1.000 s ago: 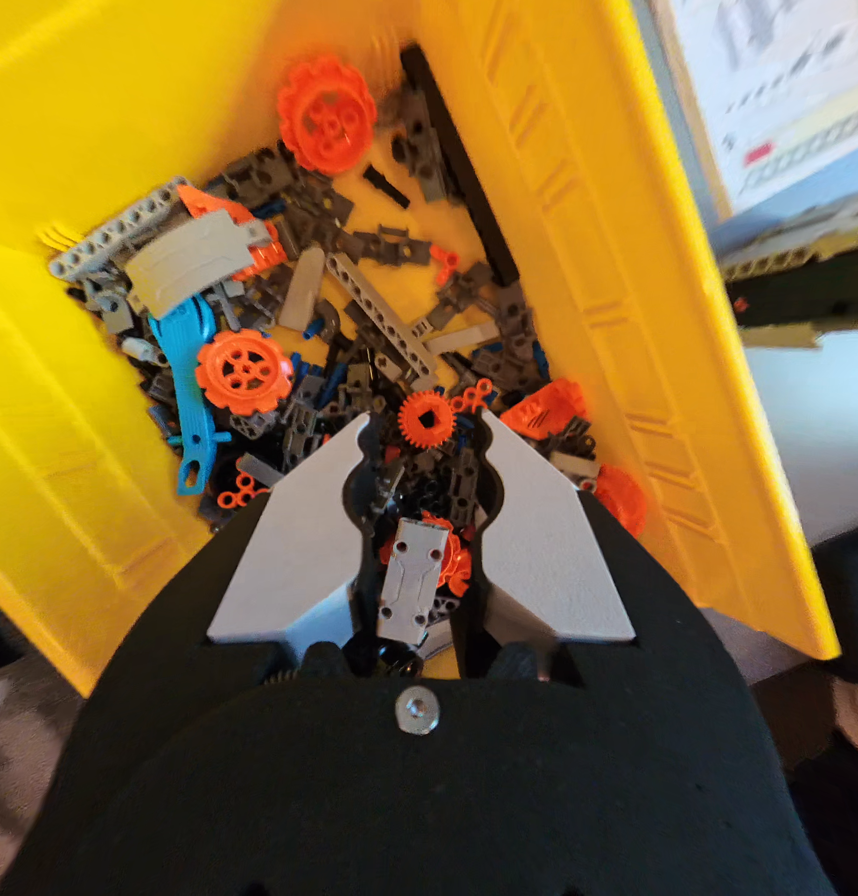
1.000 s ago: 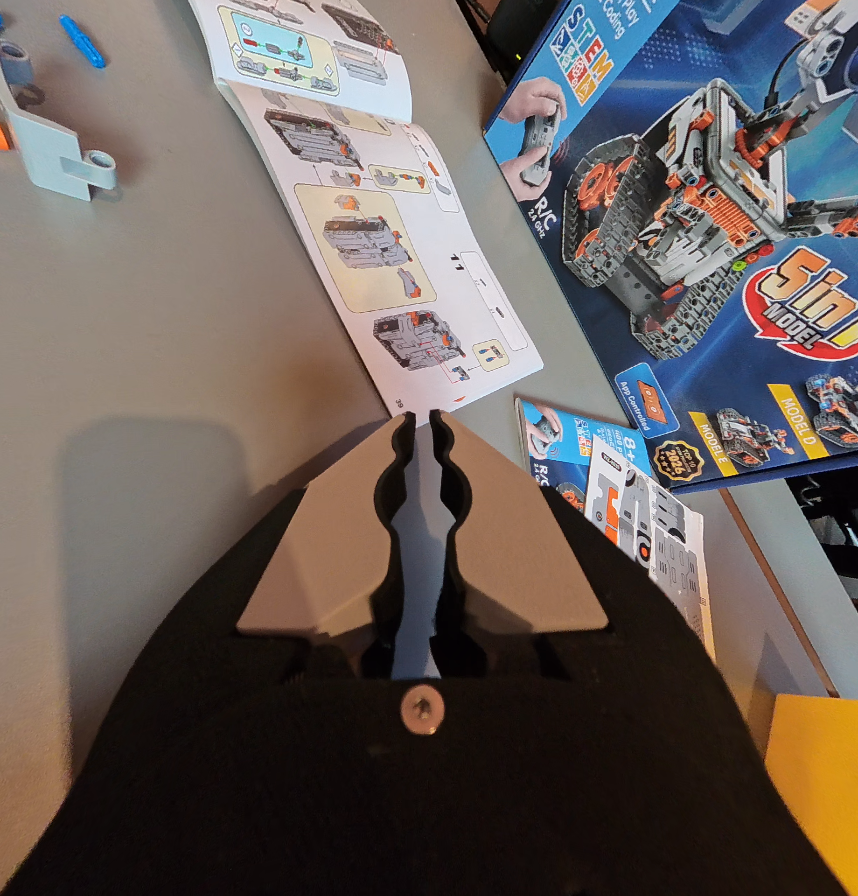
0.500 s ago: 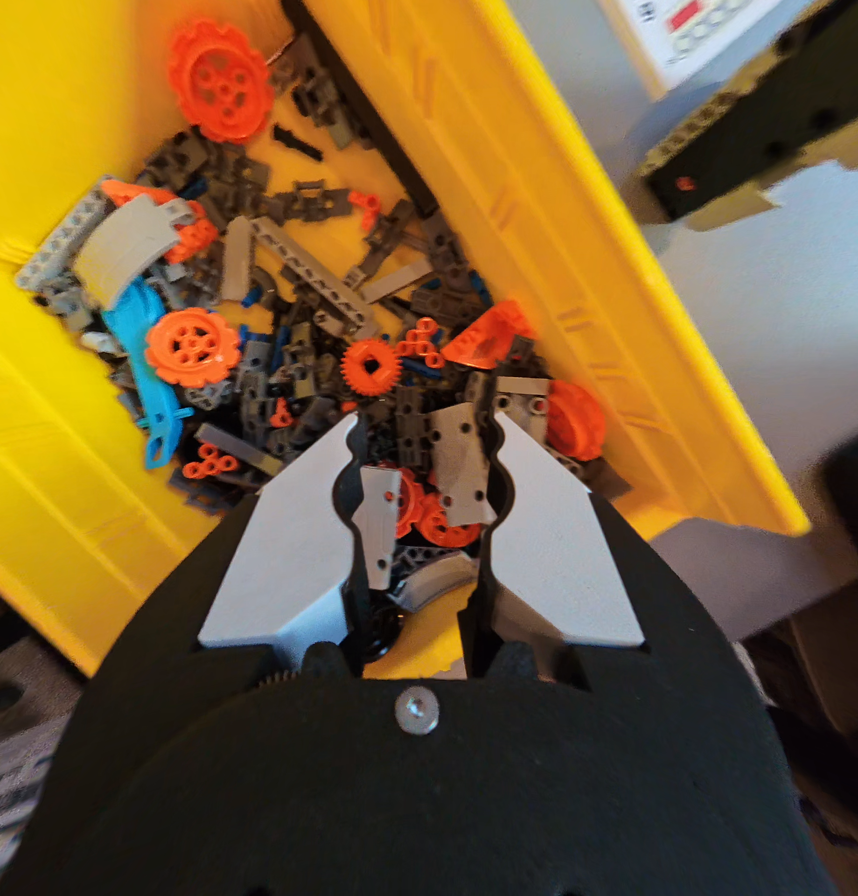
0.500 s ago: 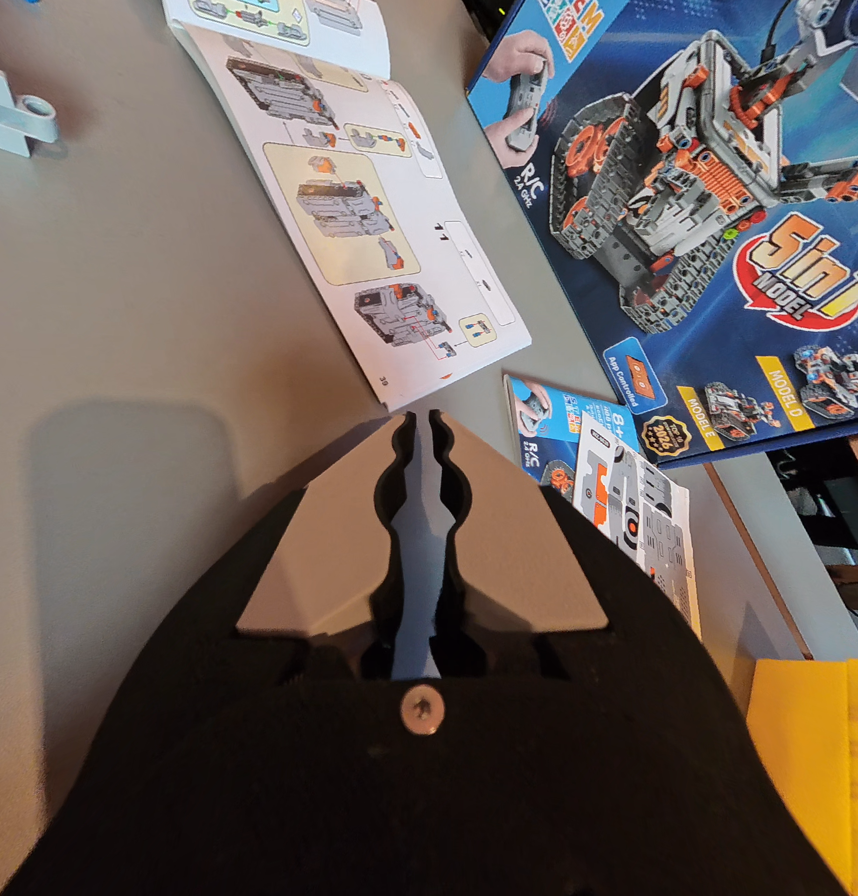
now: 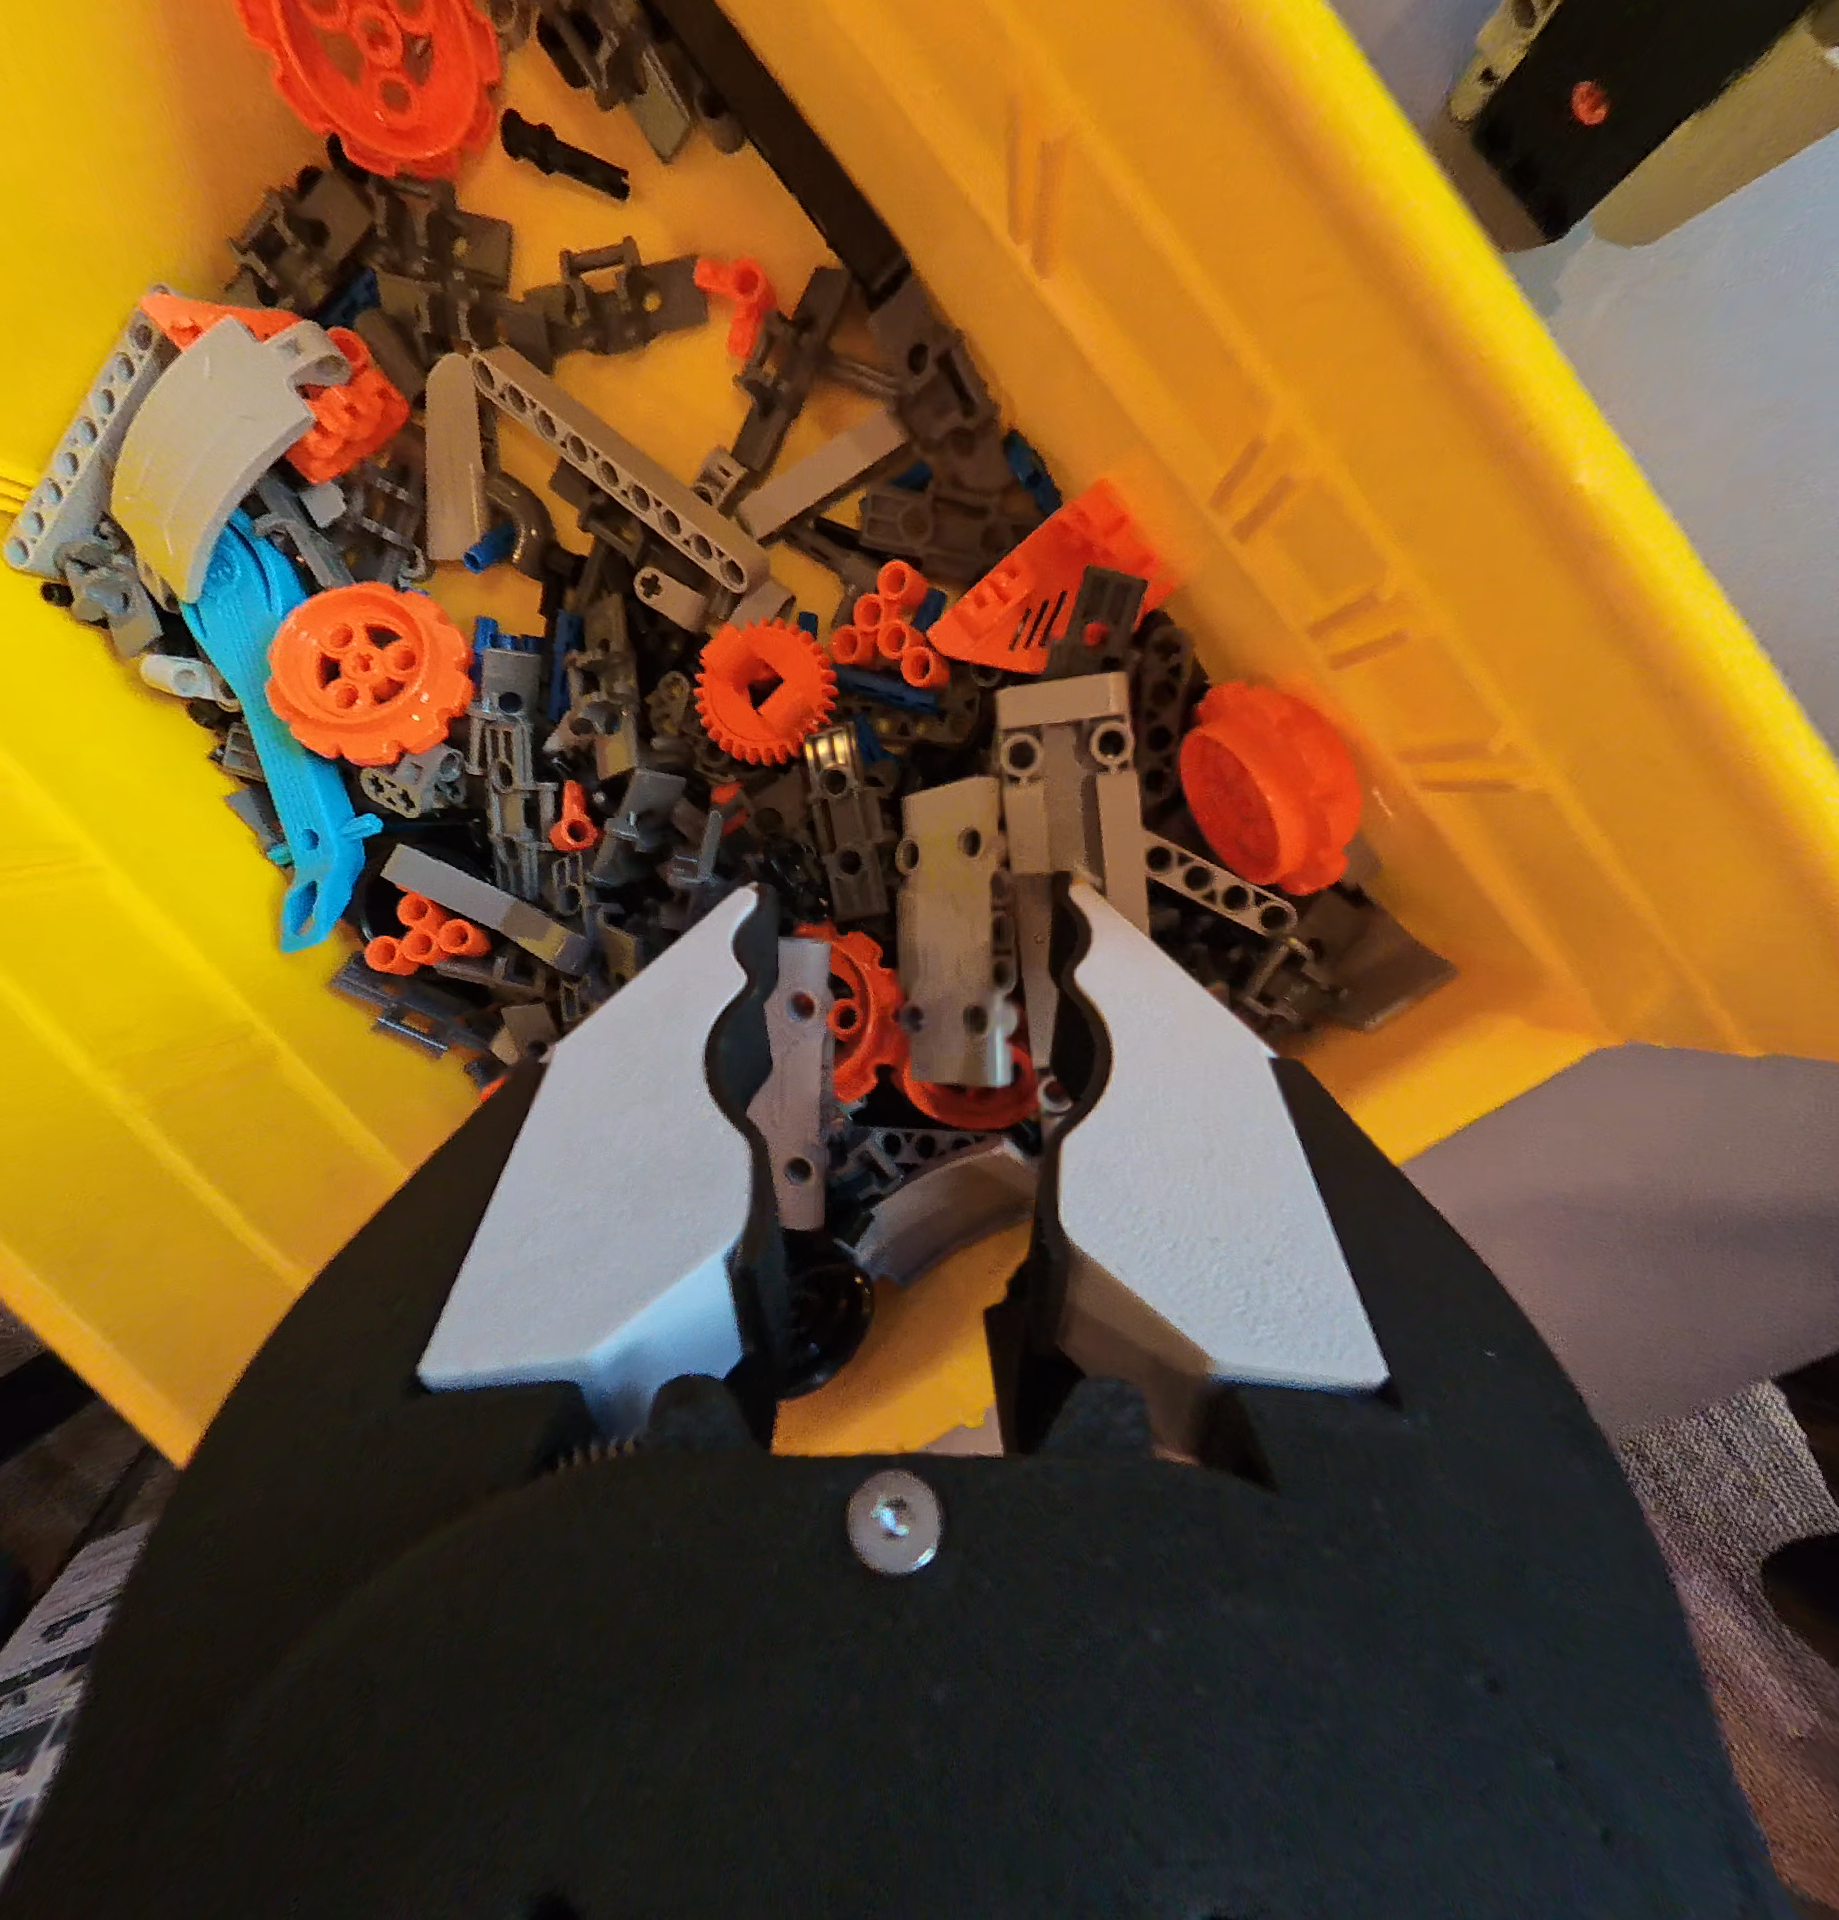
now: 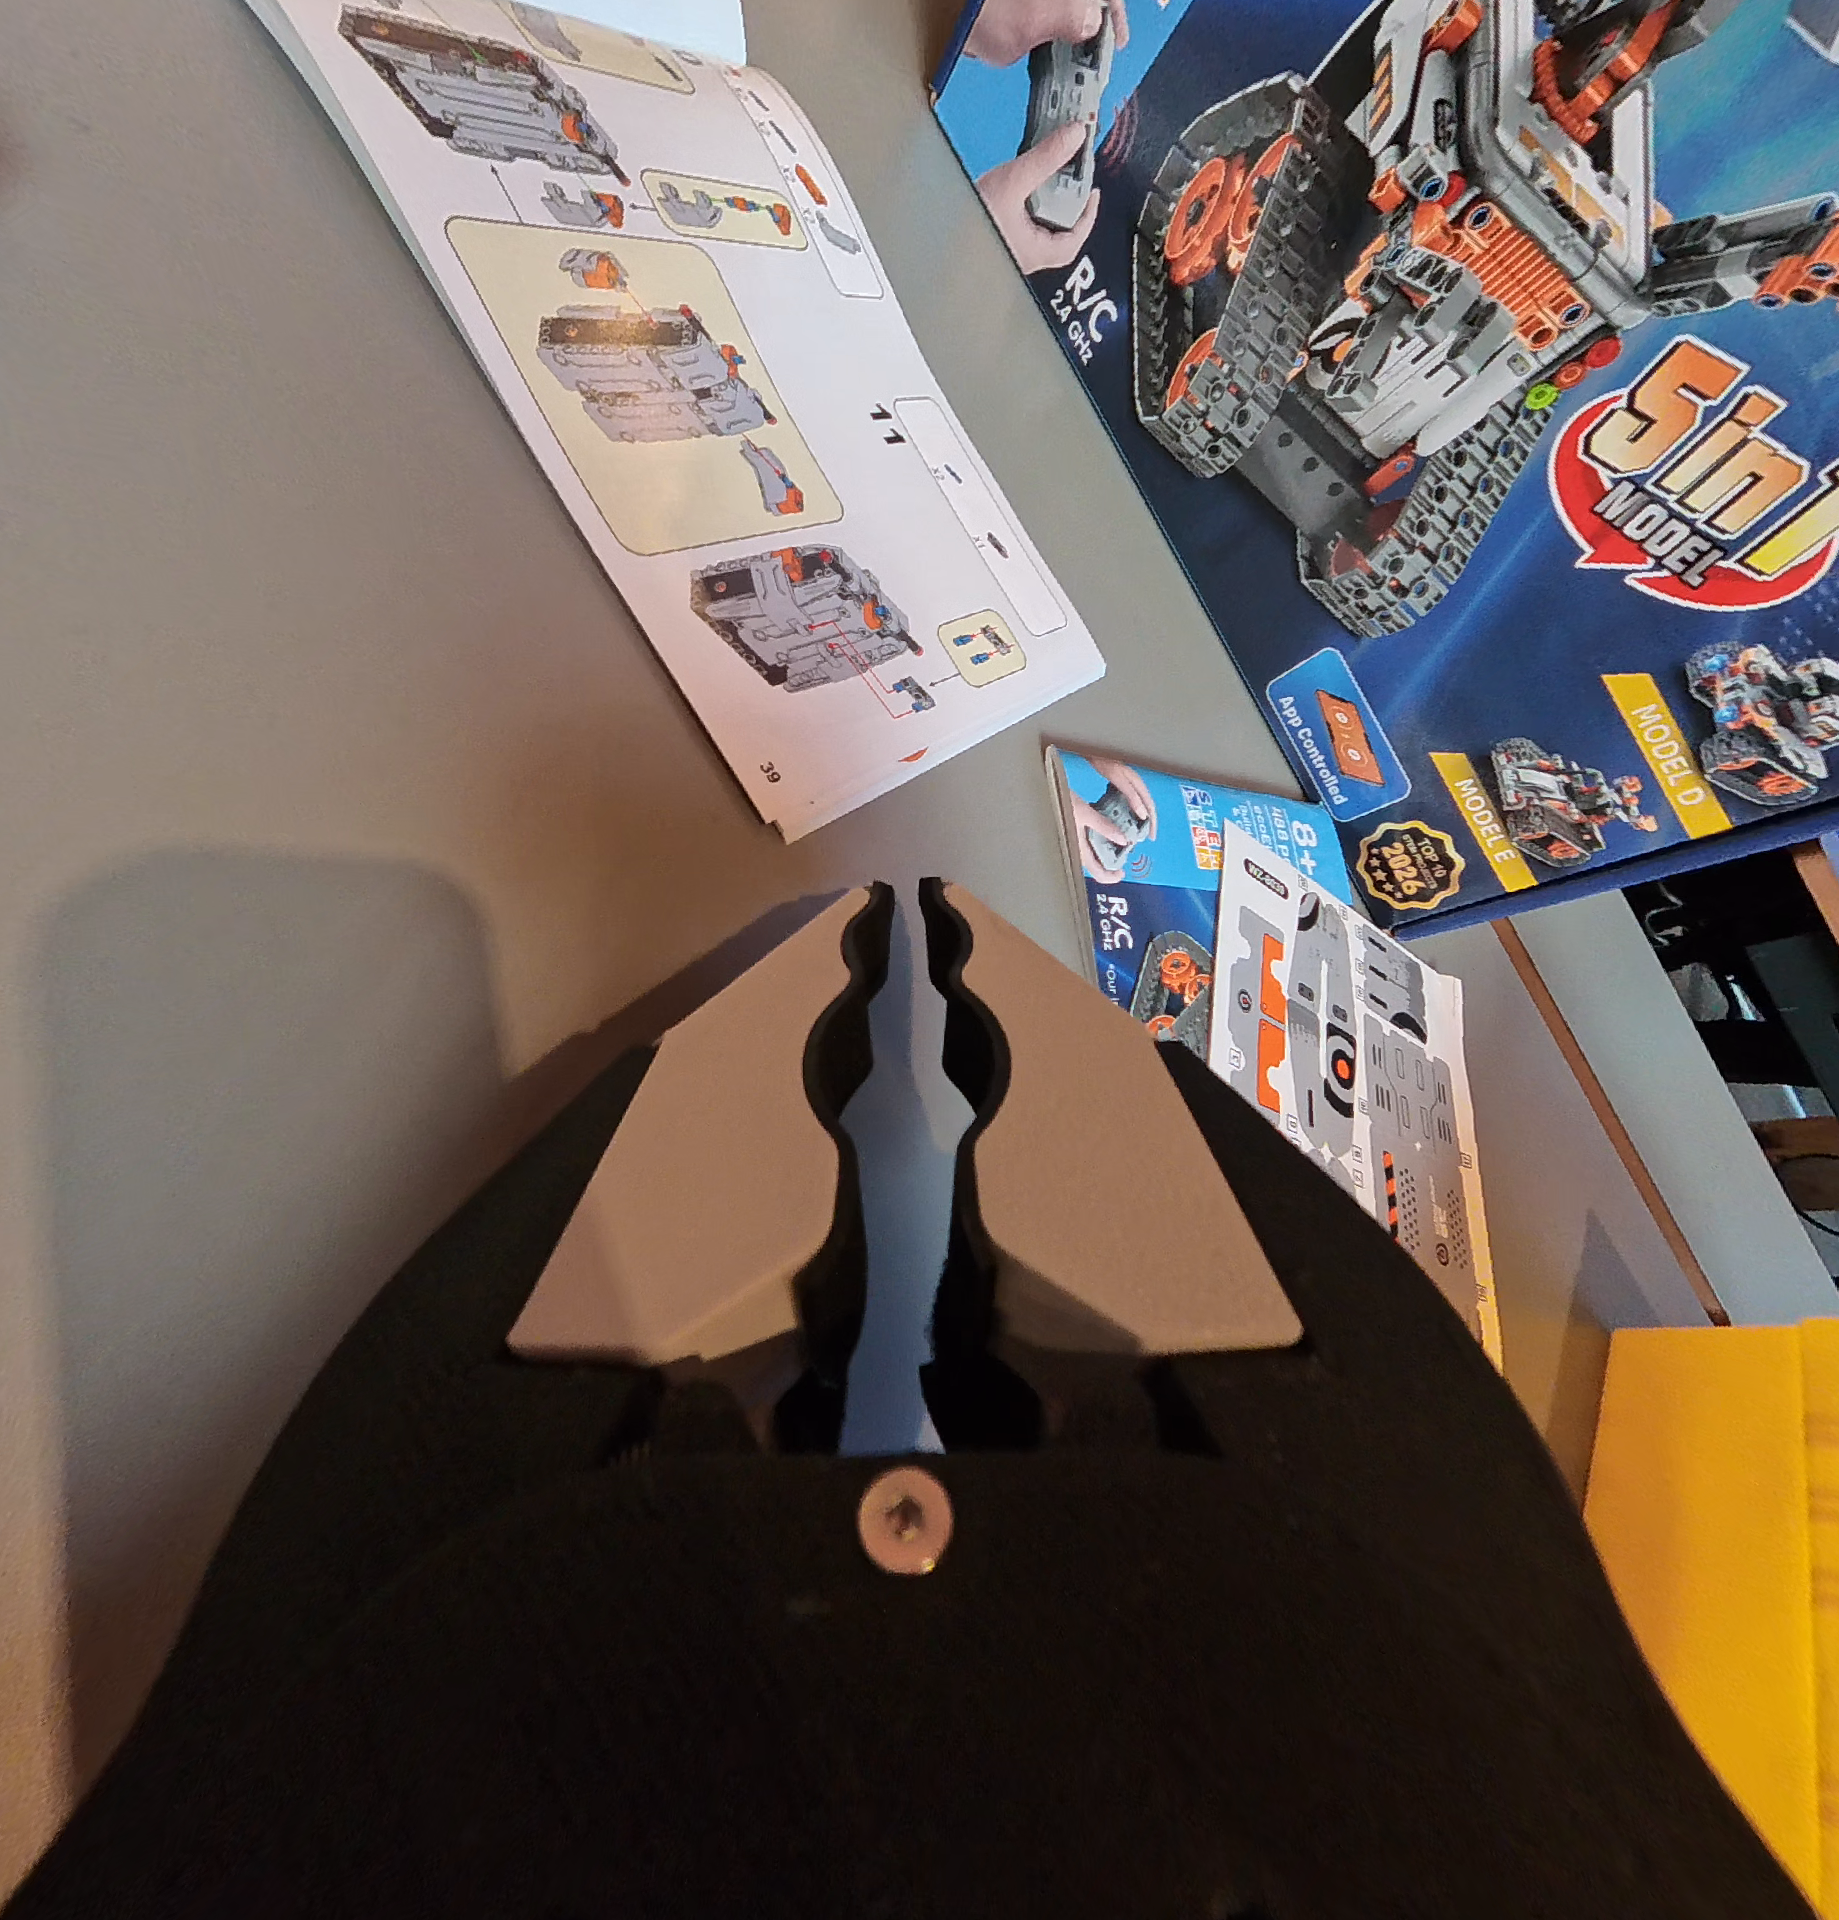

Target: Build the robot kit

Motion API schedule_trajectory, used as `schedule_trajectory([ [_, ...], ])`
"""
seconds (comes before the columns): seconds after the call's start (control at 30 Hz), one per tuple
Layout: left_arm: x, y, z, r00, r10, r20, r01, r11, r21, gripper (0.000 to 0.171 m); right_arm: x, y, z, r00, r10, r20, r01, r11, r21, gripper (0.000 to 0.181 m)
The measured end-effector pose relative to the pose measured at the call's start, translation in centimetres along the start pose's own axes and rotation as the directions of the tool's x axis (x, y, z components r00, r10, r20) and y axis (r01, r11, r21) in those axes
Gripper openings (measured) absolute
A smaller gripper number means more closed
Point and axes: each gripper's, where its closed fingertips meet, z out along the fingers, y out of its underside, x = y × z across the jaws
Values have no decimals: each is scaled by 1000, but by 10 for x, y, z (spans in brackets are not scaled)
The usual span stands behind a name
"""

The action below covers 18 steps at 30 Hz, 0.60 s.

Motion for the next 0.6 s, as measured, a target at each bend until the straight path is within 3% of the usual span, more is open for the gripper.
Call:
schedule_trajectory([
  [0.13,-9,-8,8,998,-57,-29,58,998,24,45,0,2,1,1000,-7,-4,7,1000,-10,5],
  [0.2,-15,-13,9,996,-75,-41,77,996,50,19,0,2,1,1000,-5,-3,5,1000,-11,4],
  [0.37,-24,-25,5,972,-177,-157,192,978,85,13,0,4,1,1000,-1,-1,1,1000,-12,4],
  [0.5,-51,-45,-4,965,-227,-133,246,957,154,13,0,4,1,1000,-5,5,5,1000,-13,3],
  [0.6,-81,-59,-3,970,-240,-23,240,954,179,13,-1,4,2,1000,-8,6,9,1000,-14,3],
])
